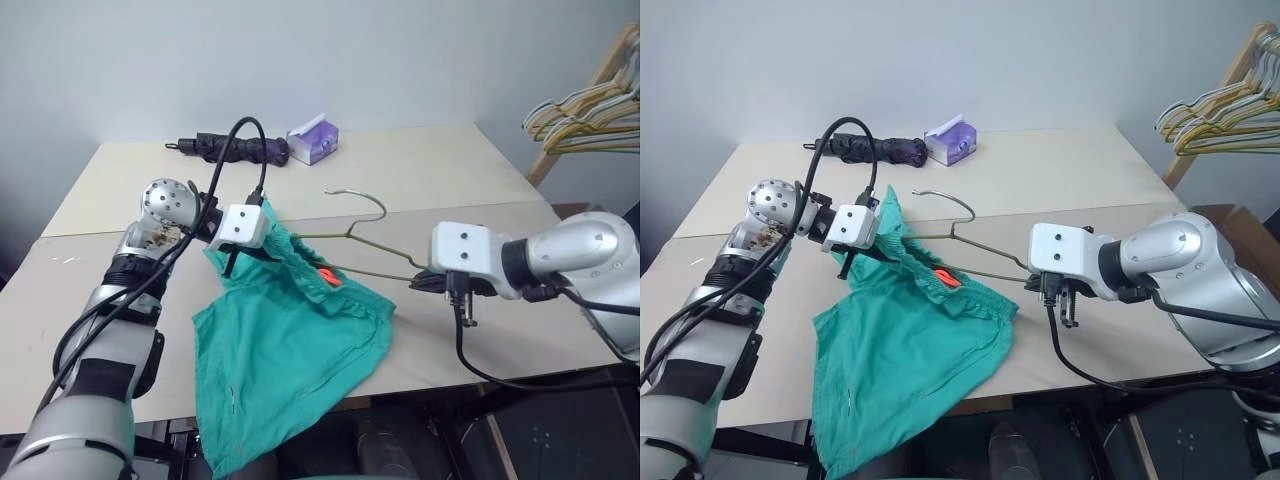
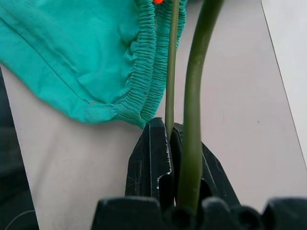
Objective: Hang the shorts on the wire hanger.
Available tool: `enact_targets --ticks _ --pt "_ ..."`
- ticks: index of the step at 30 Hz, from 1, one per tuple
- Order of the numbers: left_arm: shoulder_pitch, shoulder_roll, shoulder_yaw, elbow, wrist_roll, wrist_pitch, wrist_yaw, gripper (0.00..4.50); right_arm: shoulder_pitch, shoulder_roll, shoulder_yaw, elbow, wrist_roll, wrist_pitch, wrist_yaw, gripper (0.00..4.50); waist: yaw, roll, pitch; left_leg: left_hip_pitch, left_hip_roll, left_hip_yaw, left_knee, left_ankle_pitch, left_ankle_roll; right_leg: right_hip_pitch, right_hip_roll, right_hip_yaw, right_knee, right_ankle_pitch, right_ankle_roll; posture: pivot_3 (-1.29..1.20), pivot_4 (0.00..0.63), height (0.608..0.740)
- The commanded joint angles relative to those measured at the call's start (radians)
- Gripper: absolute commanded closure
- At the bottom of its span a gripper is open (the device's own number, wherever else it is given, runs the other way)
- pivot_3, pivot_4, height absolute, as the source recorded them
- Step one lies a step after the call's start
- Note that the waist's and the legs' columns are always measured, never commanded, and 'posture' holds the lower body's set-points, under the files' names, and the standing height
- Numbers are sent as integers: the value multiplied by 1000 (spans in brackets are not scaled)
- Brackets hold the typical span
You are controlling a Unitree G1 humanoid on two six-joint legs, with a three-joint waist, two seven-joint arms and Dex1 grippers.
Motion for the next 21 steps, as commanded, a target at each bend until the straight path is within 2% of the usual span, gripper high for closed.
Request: enact_targets --ticks 1,4,12,13,18,21 --pt "7 1 42 -65 -59 44 -18 4500 9 5 -41 -31 31 -61 -1 3948 -2 0 0 0 0 0 0 0 0 0 0 0 0 0 0 -149 6 740" --pt "31 19 51 -99 -69 69 -36 4500 37 5 -66 -16 36 -66 -19 3108 -10 0 -1 0 0 0 0 0 0 0 0 0 0 0 0 -150 7 740" --pt "60 61 69 -120 -76 114 -48 4500 162 -26 -223 29 66 -19 -90 265 -23 0 -1 0 0 0 0 0 0 1 0 0 0 0 0 -165 21 740" --pt "63 68 63 -126 -85 122 -51 4500 177 -27 -246 39 70 -19 -96 28 -23 0 -1 0 0 0 0 0 0 1 0 0 0 0 0 -165 21 740" --pt "72 84 80 -158 -118 190 -53 4500 285 -14 -413 87 108 -44 -111 6 -25 0 -1 1 0 0 1 0 0 1 0 0 1 0 0 -160 28 740" --pt "85 103 88 -147 -120 189 -53 4500 404 -7 -526 118 115 -52 -109 6 -23 0 -1 1 0 0 0 0 0 2 0 0 1 0 0 -167 28 740"
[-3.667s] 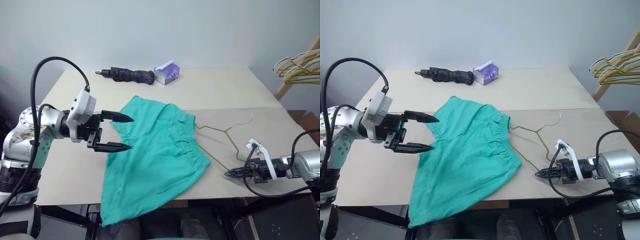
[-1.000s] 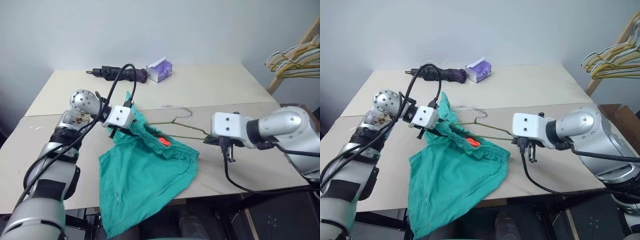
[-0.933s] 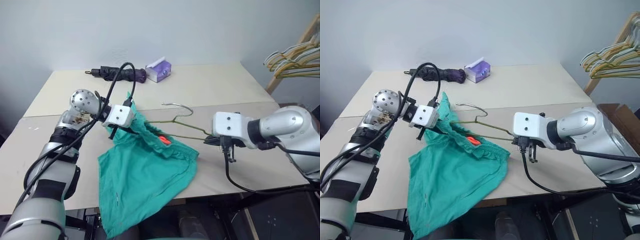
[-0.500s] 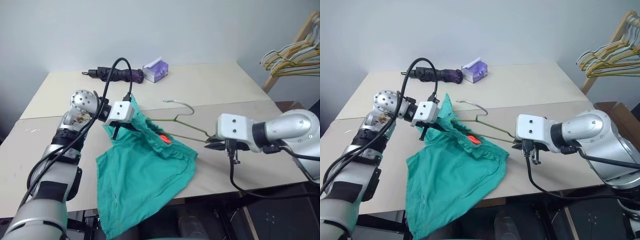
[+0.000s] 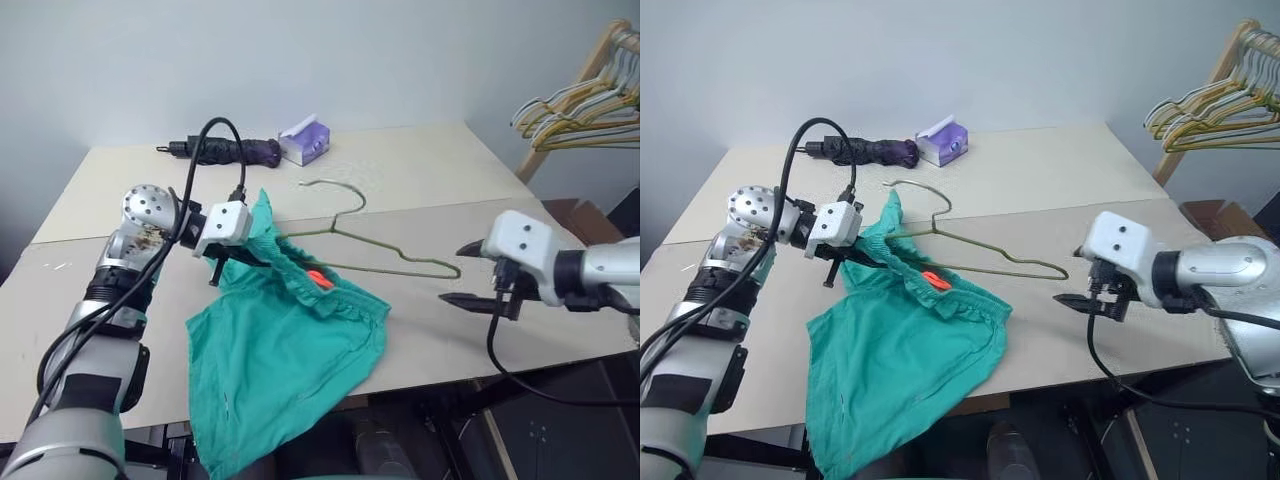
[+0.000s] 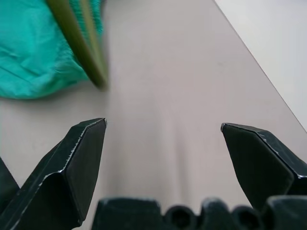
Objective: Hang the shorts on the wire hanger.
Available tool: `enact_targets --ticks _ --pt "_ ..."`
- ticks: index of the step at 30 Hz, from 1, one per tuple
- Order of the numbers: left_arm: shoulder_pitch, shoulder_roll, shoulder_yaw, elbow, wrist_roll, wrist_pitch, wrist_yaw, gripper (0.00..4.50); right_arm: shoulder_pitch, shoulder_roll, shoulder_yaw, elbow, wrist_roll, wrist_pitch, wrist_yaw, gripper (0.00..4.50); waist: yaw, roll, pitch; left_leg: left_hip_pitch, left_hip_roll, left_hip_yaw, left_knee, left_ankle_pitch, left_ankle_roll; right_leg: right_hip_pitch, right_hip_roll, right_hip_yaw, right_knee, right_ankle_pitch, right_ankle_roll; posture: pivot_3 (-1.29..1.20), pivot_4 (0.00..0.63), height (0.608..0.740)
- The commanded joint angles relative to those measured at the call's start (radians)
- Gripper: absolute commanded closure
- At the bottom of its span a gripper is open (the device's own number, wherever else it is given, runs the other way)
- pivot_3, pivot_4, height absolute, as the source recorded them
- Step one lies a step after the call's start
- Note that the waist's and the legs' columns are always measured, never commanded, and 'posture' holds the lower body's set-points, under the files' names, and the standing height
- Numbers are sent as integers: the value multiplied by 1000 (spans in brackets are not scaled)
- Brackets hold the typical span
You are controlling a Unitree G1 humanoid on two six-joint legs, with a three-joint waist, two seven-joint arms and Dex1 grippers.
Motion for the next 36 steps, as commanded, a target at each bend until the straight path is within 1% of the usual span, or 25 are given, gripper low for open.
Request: enact_targets --ticks 1,4,8,9,11,15,17,21,24,27,28,29,31,32,34,36 --pt "3 29 44 -13 -29 9 -2 4500 106 12 -132 11 22 -33 7 6 0 0 0 0 0 0 0 0 0 0 0 0 0 0 0 -168 26 740" --pt "5 23 54 -14 -29 17 15 4500 206 80 -135 -25 69 -36 -5 6 0 -2 -1 0 0 0 0 0 0 0 0 0 0 0 0 -170 29 740" --pt "7 11 61 -21 -32 31 25 4500 217 212 -61 -56 145 41 -85 6 -11 -1 -1 3 0 0 0 0 0 4 0 1 0 0 0 -173 23 740" --pt "9 9 63 -28 -35 40 27 4500 214 259 -30 -57 162 62 -115 6 -14 -1 -2 4 0 0 0 0 0 5 0 1 0 0 0 -173 23 740" --pt "12 6 65 -39 -37 52 30 4500 192 343 19 -39 196 106 -168 6 -22 -4 -4 6 1 -1 0 0 0 7 1 0 -1 0 0 -171 24 740" --pt "10 7 68 -42 -32 59 28 4500 97 482 68 20 286 231 -245 6 -31 -4 -4 6 0 -1 0 0 0 7 0 0 -1 0 0 -166 24 740" --pt "8 10 69 -44 -30 62 27 4500 52 521 91 48 327 298 -266 6 -30 -4 -4 6 0 -1 0 0 0 7 0 0 -1 0 0 -166 24 740" --pt "1 16 71 -45 -30 70 23 4500 -18 578 144 88 387 372 -288 6 -25 -4 -4 6 0 -2 -1 0 0 8 0 -1 -1 0 0 -146 24 740" --pt "2 22 71 -52 -27 74 24 4500 -58 608 196 132 383 404 -315 6 -24 -4 -4 6 0 -2 0 0 0 8 0 0 -1 0 1 -132 26 740" --pt "5 28 73 -60 -29 77 22 4500 -82 647 204 172 378 398 -357 6 -22 -4 -4 7 0 -2 0 0 0 8 0 -1 0 0 0 -124 26 740" --pt "7 31 74 -65 -30 79 22 4500 -87 659 196 181 383 395 -367 368 -21 -4 -4 7 0 -3 0 0 0 8 0 -1 0 0 0 -124 26 740" --pt "7 33 74 -67 -30 80 22 4500 -92 666 189 188 388 392 -372 534 -20 -4 -4 6 0 -3 0 0 0 8 0 -1 0 0 0 -118 27 740" --pt "8 39 76 -72 -30 82 23 4500 -99 673 166 199 404 390 -377 1170 -18 -4 -4 6 -1 -2 0 0 0 8 0 -1 -1 0 1 -111 27 740" --pt "11 43 78 -74 -30 82 23 4500 -98 669 159 200 407 384 -376 1548 -17 -4 -4 6 0 -2 0 0 0 8 0 -1 -1 0 1 -109 27 740" --pt "16 50 79 -77 -30 82 25 4500 -92 661 147 200 412 380 -372 2132 -13 -4 -4 6 0 -3 0 0 0 8 0 -1 -1 0 1 -107 26 740" --pt "21 56 82 -79 -30 84 32 4500 -84 644 135 198 414 375 -362 2852 -10 -4 -4 6 0 -3 0 0 0 8 0 -1 0 0 1 -105 26 740"
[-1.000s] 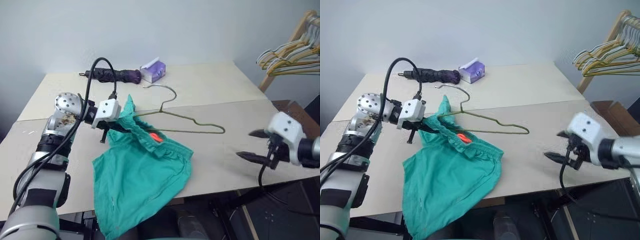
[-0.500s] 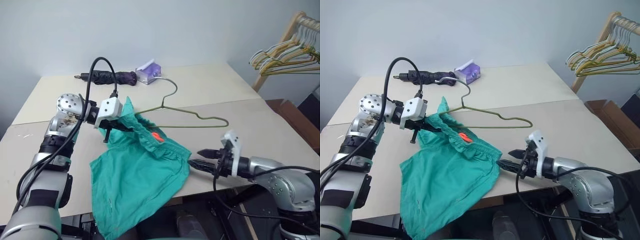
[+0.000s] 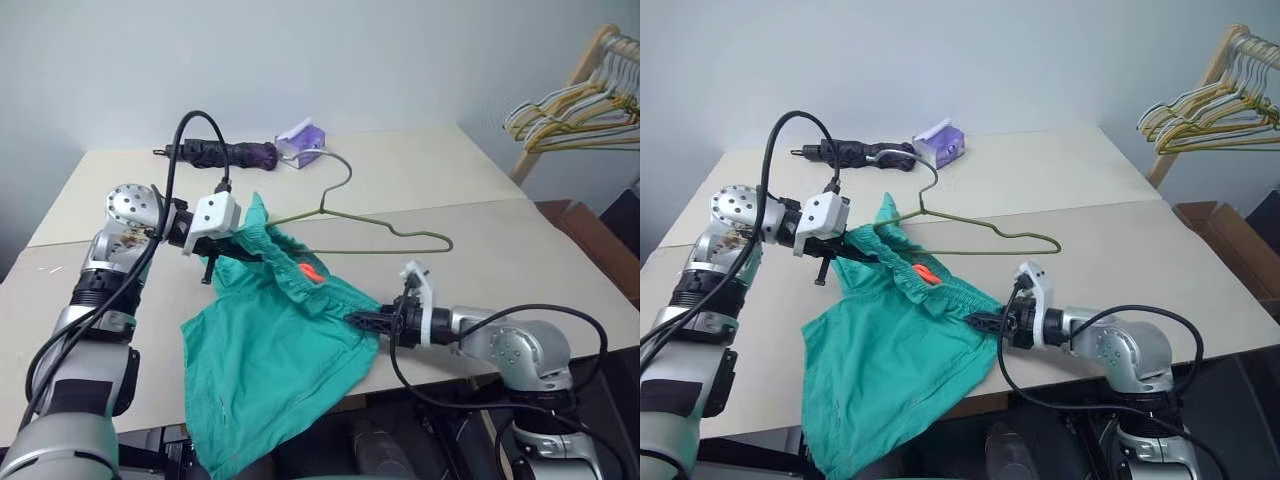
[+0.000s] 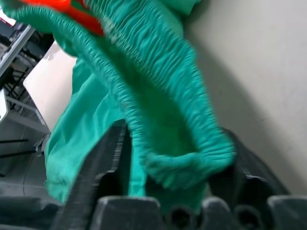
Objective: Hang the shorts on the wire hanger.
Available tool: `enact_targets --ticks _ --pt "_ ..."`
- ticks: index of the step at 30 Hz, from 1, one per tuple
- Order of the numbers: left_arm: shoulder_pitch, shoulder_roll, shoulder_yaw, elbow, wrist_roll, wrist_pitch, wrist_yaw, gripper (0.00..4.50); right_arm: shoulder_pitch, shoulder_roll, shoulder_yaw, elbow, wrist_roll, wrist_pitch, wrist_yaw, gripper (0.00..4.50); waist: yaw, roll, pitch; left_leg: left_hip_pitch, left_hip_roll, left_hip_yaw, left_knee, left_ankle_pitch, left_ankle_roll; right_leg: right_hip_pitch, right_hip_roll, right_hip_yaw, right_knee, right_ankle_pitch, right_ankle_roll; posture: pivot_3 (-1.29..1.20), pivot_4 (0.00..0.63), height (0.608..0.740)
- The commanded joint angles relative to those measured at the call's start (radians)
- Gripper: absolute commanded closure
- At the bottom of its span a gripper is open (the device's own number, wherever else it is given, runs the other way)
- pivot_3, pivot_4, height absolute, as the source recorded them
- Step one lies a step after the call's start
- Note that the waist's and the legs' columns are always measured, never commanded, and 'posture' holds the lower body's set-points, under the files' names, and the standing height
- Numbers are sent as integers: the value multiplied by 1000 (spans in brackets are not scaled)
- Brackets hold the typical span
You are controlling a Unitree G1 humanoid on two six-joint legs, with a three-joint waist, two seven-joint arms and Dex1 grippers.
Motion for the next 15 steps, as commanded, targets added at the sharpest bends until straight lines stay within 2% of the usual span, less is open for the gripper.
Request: enact_targets --ticks 1,5,10,15 --pt "-5 22 38 -35 -19 8 12 4500 2 -26 -42 -15 36 -25 17 3160 3 0 0 0 0 0 0 0 0 0 0 0 0 0 0 -105 26 740" --pt "-6 62 52 -19 -19 13 -2 4500 9 -70 -63 -16 32 -49 21 4443 9 0 0 0 0 0 0 0 0 0 0 0 0 0 0 -113 21 740" --pt "-21 112 54 10 -28 18 -21 4500 -2 -121 -93 26 14 -95 16 4478 10 0 0 0 0 1 0 0 0 0 0 0 0 0 0 -122 22 740" --pt "-8 218 -35 -15 -105 44 -26 4500 -18 -189 -98 84 -41 -192 18 4478 10 0 0 0 0 1 0 0 0 0 0 0 0 0 0 -120 24 740"
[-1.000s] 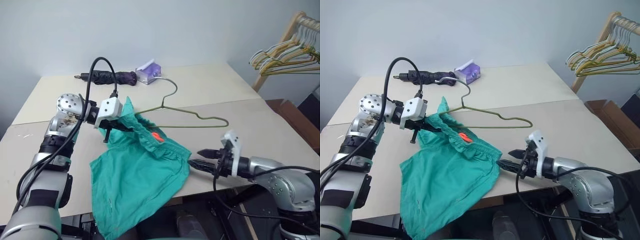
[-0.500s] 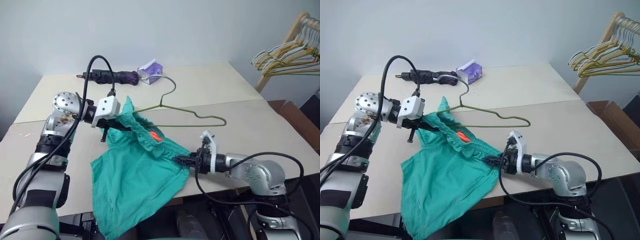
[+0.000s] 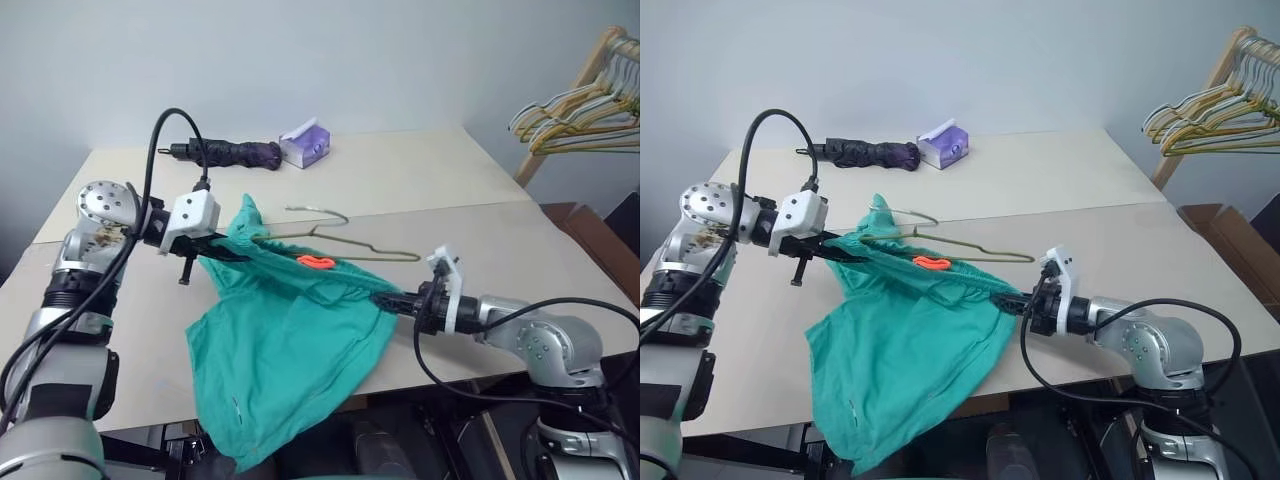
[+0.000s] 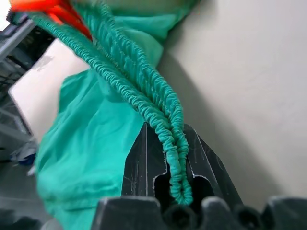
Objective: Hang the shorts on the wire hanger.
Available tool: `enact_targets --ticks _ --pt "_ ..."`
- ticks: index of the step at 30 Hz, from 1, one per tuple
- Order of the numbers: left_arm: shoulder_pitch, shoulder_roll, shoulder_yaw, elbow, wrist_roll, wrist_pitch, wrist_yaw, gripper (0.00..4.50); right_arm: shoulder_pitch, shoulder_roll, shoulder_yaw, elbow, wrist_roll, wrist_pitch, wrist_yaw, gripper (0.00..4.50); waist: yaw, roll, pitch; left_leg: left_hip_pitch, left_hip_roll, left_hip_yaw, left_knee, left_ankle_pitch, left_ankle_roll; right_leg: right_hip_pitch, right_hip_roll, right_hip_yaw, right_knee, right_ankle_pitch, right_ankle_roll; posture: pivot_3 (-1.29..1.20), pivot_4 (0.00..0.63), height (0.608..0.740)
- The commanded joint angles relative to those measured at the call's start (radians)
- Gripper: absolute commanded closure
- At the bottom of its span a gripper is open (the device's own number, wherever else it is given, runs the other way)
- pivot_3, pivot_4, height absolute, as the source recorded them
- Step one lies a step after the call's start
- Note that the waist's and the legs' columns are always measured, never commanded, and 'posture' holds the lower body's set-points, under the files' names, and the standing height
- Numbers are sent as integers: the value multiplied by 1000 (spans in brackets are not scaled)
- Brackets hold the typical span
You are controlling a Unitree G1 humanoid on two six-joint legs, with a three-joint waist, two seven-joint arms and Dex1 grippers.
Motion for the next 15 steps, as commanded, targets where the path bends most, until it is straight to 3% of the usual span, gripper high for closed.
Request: enact_targets --ticks 1,7,15 --pt "-18 115 -21 -13 -57 19 -4 4500 -9 -77 -52 60 -68 -72 -7 4478 1 0 0 0 0 0 0 0 0 0 0 0 0 0 0 -119 25 740" --pt "-23 173 -61 24 -88 31 -4 4500 -1 -164 -10 92 -101 -166 41 4478 3 0 0 0 0 0 0 0 0 0 0 0 0 0 0 -114 27 740" --pt "-80 88 83 2 -187 244 49 4500 13 -184 96 94 -202 -298 32 4478 9 0 0 -2 0 0 0 0 0 -2 0 0 0 0 0 -98 27 740"
